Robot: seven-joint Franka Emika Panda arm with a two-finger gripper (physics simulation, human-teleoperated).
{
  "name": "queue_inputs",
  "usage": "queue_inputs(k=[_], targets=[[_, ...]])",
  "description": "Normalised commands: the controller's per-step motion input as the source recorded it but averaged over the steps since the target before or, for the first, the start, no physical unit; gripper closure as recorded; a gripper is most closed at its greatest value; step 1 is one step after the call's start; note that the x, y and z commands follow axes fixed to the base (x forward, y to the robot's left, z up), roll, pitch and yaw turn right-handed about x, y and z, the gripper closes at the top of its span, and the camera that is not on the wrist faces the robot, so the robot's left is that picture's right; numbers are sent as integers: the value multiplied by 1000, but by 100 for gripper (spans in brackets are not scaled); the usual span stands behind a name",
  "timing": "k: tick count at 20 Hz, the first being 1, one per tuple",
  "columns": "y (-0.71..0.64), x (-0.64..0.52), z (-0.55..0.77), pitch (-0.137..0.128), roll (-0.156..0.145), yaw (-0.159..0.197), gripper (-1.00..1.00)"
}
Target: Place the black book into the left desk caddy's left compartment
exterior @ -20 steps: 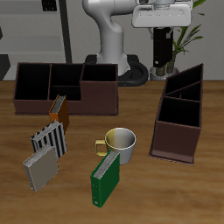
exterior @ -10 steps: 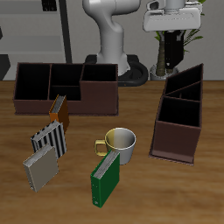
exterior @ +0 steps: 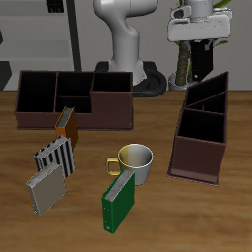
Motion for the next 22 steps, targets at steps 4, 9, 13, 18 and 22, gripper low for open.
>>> queue_inputs(k=[4,9,13,18,22], targets=[[97,3,-160,22,8,9,100],[46,37,-150,25,0,4,100],[19,83,-172,31,4,0,100],[57,46,-238,39,1,7,100],[51,58,-256,52,17,12,100]])
